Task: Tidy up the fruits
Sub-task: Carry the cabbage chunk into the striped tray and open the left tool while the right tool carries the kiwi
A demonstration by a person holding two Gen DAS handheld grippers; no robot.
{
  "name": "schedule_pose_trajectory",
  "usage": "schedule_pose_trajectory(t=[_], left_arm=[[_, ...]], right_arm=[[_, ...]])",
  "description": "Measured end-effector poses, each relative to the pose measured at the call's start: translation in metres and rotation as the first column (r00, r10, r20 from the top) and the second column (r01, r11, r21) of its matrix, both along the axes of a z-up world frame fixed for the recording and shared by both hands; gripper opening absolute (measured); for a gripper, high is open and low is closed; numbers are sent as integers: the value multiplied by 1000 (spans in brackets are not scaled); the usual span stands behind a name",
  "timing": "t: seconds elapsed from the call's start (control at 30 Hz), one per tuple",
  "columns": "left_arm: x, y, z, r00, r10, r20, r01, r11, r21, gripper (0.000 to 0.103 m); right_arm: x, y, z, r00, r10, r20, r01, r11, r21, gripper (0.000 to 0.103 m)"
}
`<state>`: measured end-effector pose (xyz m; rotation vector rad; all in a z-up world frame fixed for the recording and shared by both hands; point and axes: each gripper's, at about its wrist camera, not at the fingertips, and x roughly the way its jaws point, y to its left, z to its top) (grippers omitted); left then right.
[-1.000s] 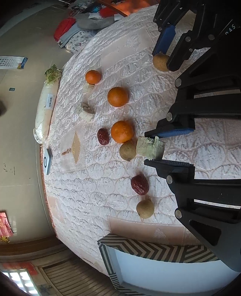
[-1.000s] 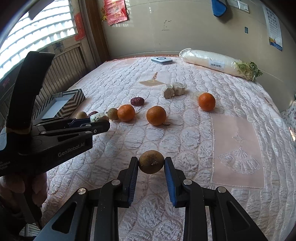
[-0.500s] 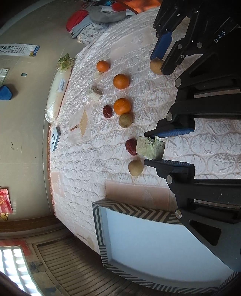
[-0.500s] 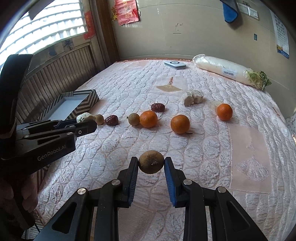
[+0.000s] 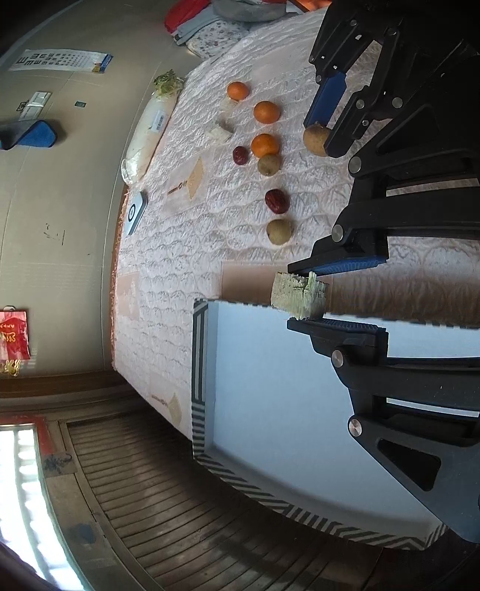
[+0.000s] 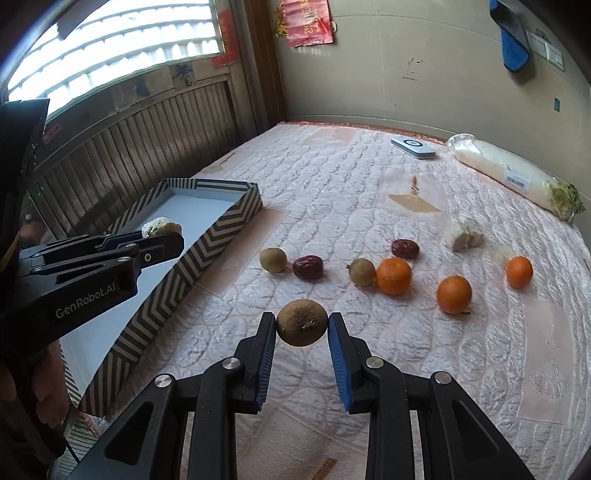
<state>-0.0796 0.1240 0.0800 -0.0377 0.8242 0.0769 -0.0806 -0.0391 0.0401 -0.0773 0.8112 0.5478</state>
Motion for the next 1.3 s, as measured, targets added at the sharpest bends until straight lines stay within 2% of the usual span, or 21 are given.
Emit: schedule_pose_trajectory(t=[0.2,0.37,0.77,1.1,1.3], left_arm=[[-2,34,11,997,70,18,-71,997,23,22],[3,60,8,993,120,5,-120,993,21,22],[32,103,-19,977,200,-80,-200,980,5,21],[57,122,-42,958,236,-162,-244,969,-28,21],[61,128,-49,950,261,-174,-269,963,-28,21]], right_arm=[[5,32,6,998,59,8,-59,998,0,28],[8,60,11,994,109,19,-109,994,-10,28],[31,117,16,982,184,33,-183,983,-30,28],[64,161,1,974,226,9,-225,970,-91,28],[76,178,-8,968,251,-6,-249,960,-127,28]])
